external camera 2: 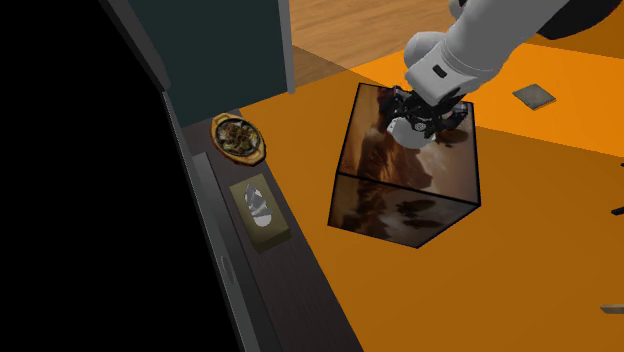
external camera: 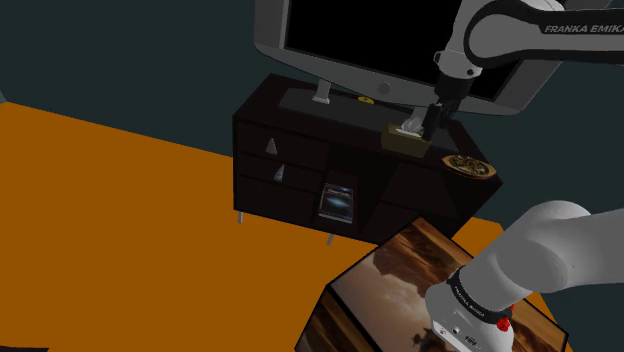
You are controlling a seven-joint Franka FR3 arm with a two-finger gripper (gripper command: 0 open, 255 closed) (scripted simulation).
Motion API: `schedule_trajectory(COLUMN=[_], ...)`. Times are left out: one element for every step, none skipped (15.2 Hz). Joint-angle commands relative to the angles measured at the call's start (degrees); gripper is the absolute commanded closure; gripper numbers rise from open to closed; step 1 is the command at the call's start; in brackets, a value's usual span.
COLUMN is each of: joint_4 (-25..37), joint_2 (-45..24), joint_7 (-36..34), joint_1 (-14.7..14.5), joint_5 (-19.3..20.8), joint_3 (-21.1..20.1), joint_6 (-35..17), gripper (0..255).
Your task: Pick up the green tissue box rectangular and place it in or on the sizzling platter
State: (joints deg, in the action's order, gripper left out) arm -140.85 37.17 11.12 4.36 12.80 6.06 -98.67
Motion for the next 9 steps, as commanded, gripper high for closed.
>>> schedule_trajectory(joint_4=[-0.4, -0.5, -0.5, -0.4, -0.3, 0.0, 0.3, 0.7, 1.2], joint_2=[-2.1, -3.3, -4.5, -5.8, -7.2, -8.6, -10.1, -11.6, -13.2], joint_7=[2.4, 3.5, 4.6, 5.6, 6.7, 7.6, 8.6, 9.5, 10.3], joint_1=[0.7, 1.0, 1.4, 1.8, 2.1, 2.5, 2.8, 3.2, 3.5], joint_5=[2.8, 4.2, 5.5, 6.9, 8.2, 9.4, 10.7, 11.9, 13.1], joint_3=[1.3, 2.0, 2.7, 3.3, 4.0, 4.7, 5.3, 5.9, 6.6], joint_6=[-3.1, -4.7, -6.2, -7.8, -9.4, -11.0, -12.6, -14.2, -15.8], gripper=[0, 0, 0, 0, 0, 0, 0, 0, 0])
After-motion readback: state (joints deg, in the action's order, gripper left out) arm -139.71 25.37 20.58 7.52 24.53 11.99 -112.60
